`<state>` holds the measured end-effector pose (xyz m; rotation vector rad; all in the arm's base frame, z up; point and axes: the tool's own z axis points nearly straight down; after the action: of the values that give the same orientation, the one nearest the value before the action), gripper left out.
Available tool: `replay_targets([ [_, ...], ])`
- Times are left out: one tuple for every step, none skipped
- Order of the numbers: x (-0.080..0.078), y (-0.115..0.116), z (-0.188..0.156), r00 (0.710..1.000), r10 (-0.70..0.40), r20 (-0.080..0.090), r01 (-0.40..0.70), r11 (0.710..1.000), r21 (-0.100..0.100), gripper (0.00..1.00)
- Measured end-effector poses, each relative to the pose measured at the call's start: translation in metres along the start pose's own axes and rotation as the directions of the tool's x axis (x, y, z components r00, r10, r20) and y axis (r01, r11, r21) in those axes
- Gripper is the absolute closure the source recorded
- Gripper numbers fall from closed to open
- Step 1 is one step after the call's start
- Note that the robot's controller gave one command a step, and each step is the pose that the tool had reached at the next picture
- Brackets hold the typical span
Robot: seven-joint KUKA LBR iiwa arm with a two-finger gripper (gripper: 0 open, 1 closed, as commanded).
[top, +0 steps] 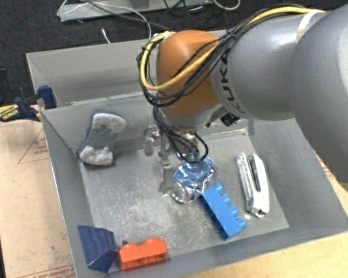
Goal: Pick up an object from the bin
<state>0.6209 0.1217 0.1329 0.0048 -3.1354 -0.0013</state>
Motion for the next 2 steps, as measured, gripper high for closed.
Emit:
replay_targets([
  [-0.002, -0.001, -0.004, 1.0, 0.003, 0.007, -0.003, 1.0, -0.001, 0.0],
  [0.015, -0.091, 0.063, 1.0, 0.015, 0.005, -0.015, 1.0, 0.0, 0.0],
])
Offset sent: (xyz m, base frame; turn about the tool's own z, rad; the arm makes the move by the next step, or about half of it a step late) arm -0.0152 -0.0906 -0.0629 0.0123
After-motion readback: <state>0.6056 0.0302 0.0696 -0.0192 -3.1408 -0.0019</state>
